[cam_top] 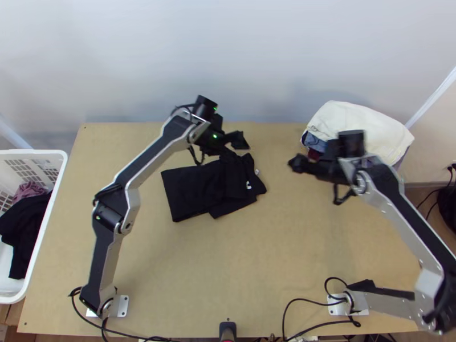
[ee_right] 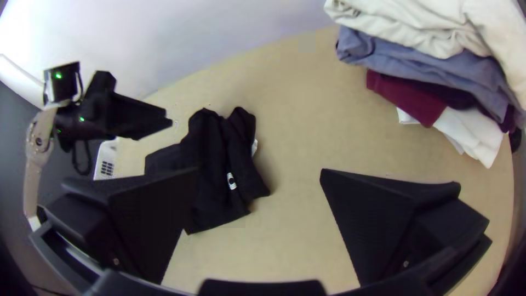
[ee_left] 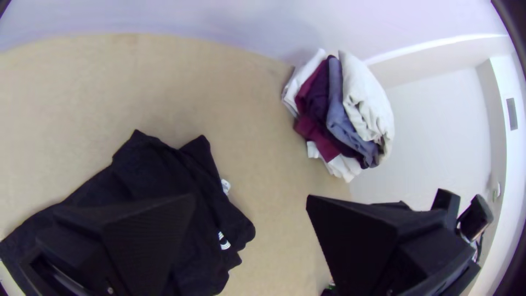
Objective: Fold the t-shirt
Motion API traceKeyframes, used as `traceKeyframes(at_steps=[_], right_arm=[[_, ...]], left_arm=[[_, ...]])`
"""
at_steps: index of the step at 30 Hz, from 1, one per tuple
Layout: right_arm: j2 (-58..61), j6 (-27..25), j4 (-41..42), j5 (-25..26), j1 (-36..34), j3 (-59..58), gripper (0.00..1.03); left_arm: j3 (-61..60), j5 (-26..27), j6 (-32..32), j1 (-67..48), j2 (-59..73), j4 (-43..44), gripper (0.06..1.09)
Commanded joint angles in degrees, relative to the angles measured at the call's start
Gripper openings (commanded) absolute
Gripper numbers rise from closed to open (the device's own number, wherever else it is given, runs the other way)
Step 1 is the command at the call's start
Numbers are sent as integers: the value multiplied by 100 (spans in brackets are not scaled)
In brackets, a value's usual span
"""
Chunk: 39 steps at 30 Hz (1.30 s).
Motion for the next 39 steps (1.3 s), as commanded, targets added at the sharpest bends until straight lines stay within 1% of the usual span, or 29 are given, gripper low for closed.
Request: traceKeyframes(at_steps=[1, 2, 4, 10, 15, 21, 24, 26, 30, 39], right_arm=[[484, -26, 101, 260, 575, 119, 99], [660, -61, 83, 436, 812, 242, 99], [1012, -281, -13, 928, 1243, 558, 99], [2260, -861, -312, 1816, 2016, 1885, 99], [3411, -1089, -795, 2458, 2482, 3072, 99], [4229, -1274, -918, 3055, 2948, 3617, 99], [4475, -1309, -918, 3249, 3036, 3713, 99], [4589, -1353, -918, 3530, 3036, 3705, 99], [4580, -1379, -918, 3802, 2869, 3485, 99], [3956, -1388, -839, 3873, 2289, 2562, 99]], left_arm=[[128, -78, 23, 381, -731, -128, 105], [128, -228, 111, 478, -837, -172, 105], [128, -333, 199, 671, -1056, -322, 105], [40, -421, 199, 1374, -1742, -533, 105], [-268, -430, 234, 1866, -2172, -700, 105], [-549, -430, 313, 2297, -2498, -805, 105], [-690, -439, 331, 2420, -2621, -805, 105], [-751, -456, 331, 2455, -2682, -805, 105], [-786, -465, 331, 2534, -2735, -805, 105], [-760, -500, 304, 2517, -2673, -735, 105]])
